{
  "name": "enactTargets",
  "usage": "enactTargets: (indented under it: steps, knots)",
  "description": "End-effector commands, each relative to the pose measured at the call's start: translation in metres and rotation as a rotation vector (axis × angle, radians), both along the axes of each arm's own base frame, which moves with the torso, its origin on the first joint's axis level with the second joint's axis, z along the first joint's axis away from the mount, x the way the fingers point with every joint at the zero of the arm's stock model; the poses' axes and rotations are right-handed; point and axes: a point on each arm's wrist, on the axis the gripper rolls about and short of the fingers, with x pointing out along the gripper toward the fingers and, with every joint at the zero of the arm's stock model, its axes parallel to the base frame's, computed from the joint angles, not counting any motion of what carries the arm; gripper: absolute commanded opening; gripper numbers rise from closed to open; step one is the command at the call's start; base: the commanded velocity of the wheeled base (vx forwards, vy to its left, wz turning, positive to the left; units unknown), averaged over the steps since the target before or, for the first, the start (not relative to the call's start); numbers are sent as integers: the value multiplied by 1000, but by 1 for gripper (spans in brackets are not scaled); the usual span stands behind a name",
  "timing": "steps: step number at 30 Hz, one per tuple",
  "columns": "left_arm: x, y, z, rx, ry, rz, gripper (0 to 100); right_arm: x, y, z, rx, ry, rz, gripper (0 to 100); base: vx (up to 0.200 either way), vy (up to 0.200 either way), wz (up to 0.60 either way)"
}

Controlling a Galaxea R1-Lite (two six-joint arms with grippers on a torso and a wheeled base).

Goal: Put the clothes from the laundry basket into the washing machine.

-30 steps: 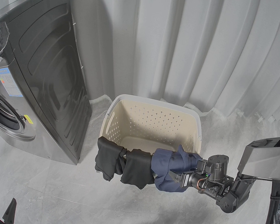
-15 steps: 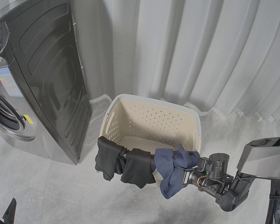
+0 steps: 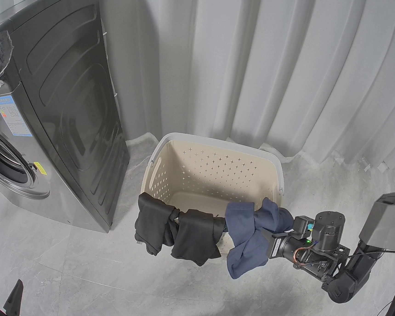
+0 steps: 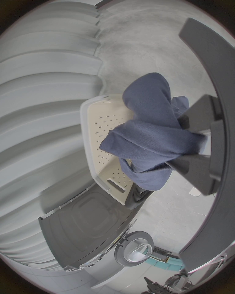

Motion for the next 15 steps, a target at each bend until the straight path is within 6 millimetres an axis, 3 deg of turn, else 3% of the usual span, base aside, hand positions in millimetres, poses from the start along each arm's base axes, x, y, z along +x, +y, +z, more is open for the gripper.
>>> enactTargets:
  steps: [1,6,9,15]
  knots:
    - [0,0,-5,0,2,0,100,-25,-4,45,55,-107,26,0,0,0,0]
    - [0,0,-5,-2,2,0,100,-52,-4,78,122,-193,57,0,0,0,0]
    - [0,0,-5,-2,2,0,100,-58,-7,96,132,-261,54,0,0,0,0]
    - [0,0,-5,-2,2,1,100,-80,-10,121,89,-349,95,0,0,0,0]
